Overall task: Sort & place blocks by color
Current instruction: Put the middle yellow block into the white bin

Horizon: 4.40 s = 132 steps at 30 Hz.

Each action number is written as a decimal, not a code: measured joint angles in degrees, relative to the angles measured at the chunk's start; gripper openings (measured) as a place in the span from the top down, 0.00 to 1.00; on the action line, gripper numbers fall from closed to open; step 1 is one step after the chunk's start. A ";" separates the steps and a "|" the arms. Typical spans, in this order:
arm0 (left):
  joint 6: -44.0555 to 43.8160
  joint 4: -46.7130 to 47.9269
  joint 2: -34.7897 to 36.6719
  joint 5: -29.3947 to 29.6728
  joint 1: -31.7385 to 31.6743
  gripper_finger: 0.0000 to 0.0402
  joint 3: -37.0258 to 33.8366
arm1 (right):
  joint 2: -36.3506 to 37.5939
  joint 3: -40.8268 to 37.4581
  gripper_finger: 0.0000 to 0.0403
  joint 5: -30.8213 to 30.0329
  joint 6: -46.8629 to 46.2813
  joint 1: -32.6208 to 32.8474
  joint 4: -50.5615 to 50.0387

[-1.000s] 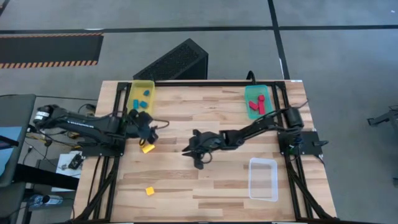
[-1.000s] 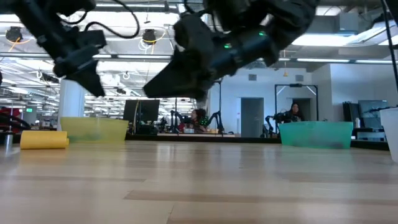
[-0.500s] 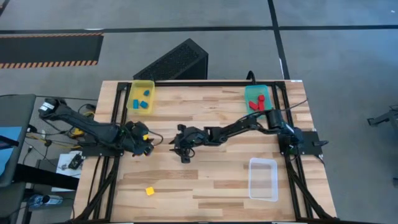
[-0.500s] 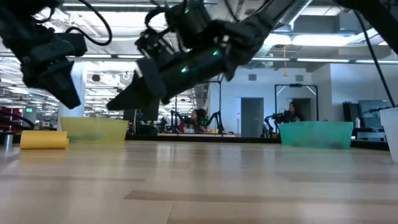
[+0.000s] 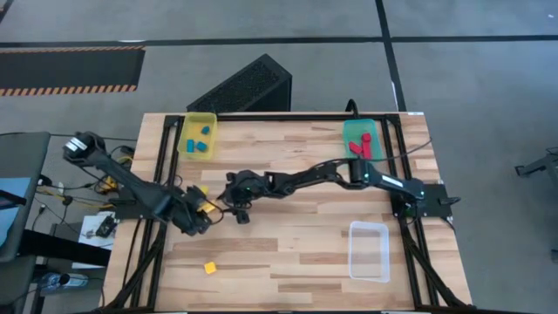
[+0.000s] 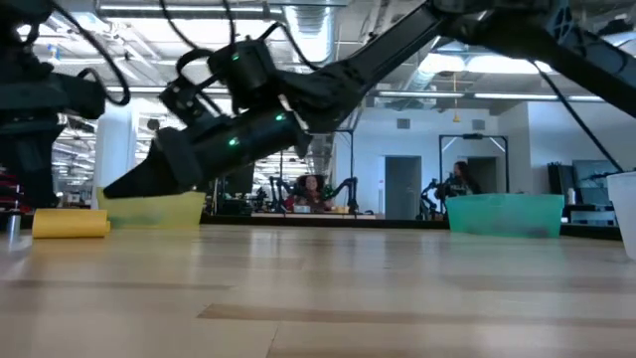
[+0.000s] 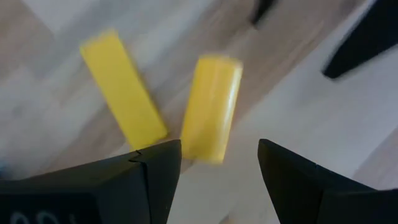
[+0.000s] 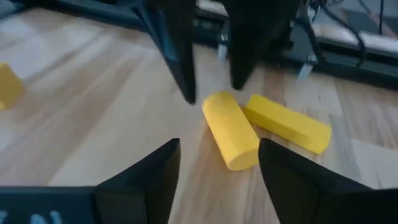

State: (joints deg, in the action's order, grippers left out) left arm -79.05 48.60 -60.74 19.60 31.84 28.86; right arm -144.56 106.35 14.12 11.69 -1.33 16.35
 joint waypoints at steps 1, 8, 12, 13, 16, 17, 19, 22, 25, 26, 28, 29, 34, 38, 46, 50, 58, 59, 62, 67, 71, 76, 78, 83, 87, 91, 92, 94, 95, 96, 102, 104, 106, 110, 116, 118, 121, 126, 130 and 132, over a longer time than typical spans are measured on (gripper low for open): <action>-0.71 0.42 -0.72 -0.93 0.36 0.50 0.00 | -1.16 2.13 0.39 -0.04 -0.05 -0.05 -1.71; -2.27 0.52 -5.00 -2.41 1.16 0.50 0.02 | -6.72 12.81 0.27 -0.52 0.40 -0.74 -7.83; -2.03 0.54 -6.48 -2.37 1.16 0.50 0.02 | -9.20 16.70 0.25 -0.48 0.40 -0.99 -10.35; -2.01 0.54 -6.70 -2.27 1.16 0.50 0.02 | -9.77 17.49 0.24 -0.42 0.39 -1.07 -10.87; -1.96 0.39 -6.81 -1.62 1.16 0.50 0.02 | -11.18 18.91 0.24 -0.27 0.38 -1.34 -12.80; -1.76 0.10 -6.81 -1.37 1.16 0.50 0.02 | -11.52 19.17 0.24 -0.27 0.38 -1.48 -12.91; -1.09 -0.68 -6.79 -1.12 1.16 0.50 0.02 | -11.56 19.12 0.24 -0.17 0.38 -1.50 -13.76; -0.54 -0.74 -6.79 0.11 1.16 0.50 0.02 | -11.49 19.19 0.24 0.44 0.69 -1.59 -13.79; -0.10 -0.86 -6.79 1.90 1.16 0.50 0.02 | -11.51 19.17 0.25 3.80 0.58 -1.83 -14.04; 0.03 -1.25 -6.79 2.22 1.13 0.50 0.02 | -11.51 19.17 0.25 4.81 0.36 -1.83 -14.04; 0.51 -2.58 -6.79 2.73 1.13 0.50 0.02 | -11.49 19.17 0.26 5.64 0.40 -1.83 -14.28; 0.88 -3.19 -6.79 3.20 1.13 0.50 0.02 | -11.49 19.17 0.27 5.59 0.42 -1.82 -14.65; 3.44 -6.96 -6.79 3.13 1.13 0.50 0.02 | -11.49 19.17 0.30 5.50 0.70 -1.57 -14.33; 4.94 -9.66 -6.79 3.66 1.13 0.50 0.02 | -11.49 19.17 0.30 5.47 -0.92 -1.42 -14.33; 7.48 -12.16 -6.79 5.21 1.13 0.50 0.04 | -11.49 19.17 0.30 5.46 -2.07 -0.11 -14.61; 7.45 -12.15 -6.79 5.28 1.13 0.50 0.04 | -11.49 19.17 0.30 4.45 -2.72 0.66 -14.63; 6.35 -12.09 -6.79 6.36 1.13 0.50 0.04 | -11.49 19.17 0.37 -0.05 -4.01 1.73 -14.63; 6.08 -12.09 -6.79 6.39 1.13 0.50 0.04 | -11.49 19.17 0.40 -0.61 -4.58 1.81 -14.63; 5.90 -12.09 -6.79 6.15 1.19 0.50 0.04 | -11.49 19.17 0.53 -0.80 -6.71 1.82 -14.29; 7.37 -10.16 -6.74 6.80 2.36 0.50 1.62 | -11.38 19.17 0.71 -0.80 -8.72 1.82 -14.31; 8.30 -4.17 -5.96 10.20 3.23 0.50 4.47 | -10.40 19.19 0.71 -2.02 -14.18 1.42 -19.27; 9.24 1.64 -3.86 16.26 4.19 0.50 6.29 | -7.19 19.15 0.71 -2.63 -16.06 0.86 -32.25; 11.10 1.98 -3.22 17.79 4.19 0.50 6.29 | -5.61 17.85 0.71 -3.70 -18.08 1.59 -32.18; 13.77 2.09 -2.09 18.68 3.32 0.50 6.32 | 0.94 12.44 0.71 -14.12 -17.72 5.44 -32.48; 15.97 1.85 -2.07 19.15 2.61 0.50 6.34 | 9.31 3.44 0.71 -24.43 -17.97 7.27 -32.46; 18.94 -0.48 -2.09 21.18 0.73 0.50 6.34 | 16.28 -10.09 0.67 -32.50 -21.73 8.36 -28.66; 19.83 -1.54 -2.09 21.55 0.10 0.50 6.34 | 18.23 -13.60 0.66 -33.56 -22.75 8.76 -27.18; 22.26 -4.47 -2.11 22.91 -1.16 0.50 6.34 | 22.43 -20.15 0.67 -34.86 -25.61 9.56 -25.87; 24.06 -6.23 -2.11 24.20 -1.85 0.50 6.34 | 24.37 -23.31 0.69 -35.28 -27.38 10.11 -25.14; 26.21 -8.14 -2.14 25.75 -2.55 0.50 6.34 | 26.22 -26.51 0.70 -35.43 -29.13 10.59 -25.00; 40.23 -22.65 -2.14 36.29 -8.25 0.50 6.34 | 38.07 -40.51 0.71 -38.51 -40.51 15.66 -26.36; 44.74 -29.63 -2.14 38.12 -10.62 0.50 6.34 | 42.18 -41.91 0.71 -39.92 -45.04 18.15 -31.87; 49.44 -36.87 -2.14 38.23 -12.86 0.50 6.34 | 45.71 -42.03 0.71 -41.35 -49.03 20.83 -38.90; 59.86 -48.62 -2.14 35.80 -16.60 0.50 6.34 | 52.90 -41.88 0.71 -42.72 -56.96 25.82 -50.00; 70.17 -57.60 -2.14 28.31 -20.95 0.50 6.34 | 60.57 -41.93 0.71 -42.71 -72.49 34.63 -65.53; 72.65 -59.63 -2.14 26.54 -22.56 0.50 6.34 | 62.53 -41.92 0.71 -42.72 -79.25 38.15 -69.56; 74.76 -61.89 -2.14 23.69 -24.96 0.50 6.34 | 63.86 -41.92 0.71 -42.44 -89.84 43.34 -75.04; 75.01 -64.06 -2.16 16.32 -28.54 0.50 6.34 | 61.67 -41.92 0.68 -38.17 -105.53 50.61 -82.51; 75.01 -65.06 -2.16 13.13 -30.35 0.50 6.32 | 57.26 -41.92 0.67 -31.76 -111.88 53.82 -83.20; 75.01 -65.09 -2.16 12.66 -30.94 0.50 6.32 | 54.64 -41.92 0.68 -28.28 -112.42 54.23 -83.20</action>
State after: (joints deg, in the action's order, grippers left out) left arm -4.03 -16.48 -62.89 32.26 0.90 35.18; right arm -89.92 64.42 -14.16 -100.72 52.90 -66.85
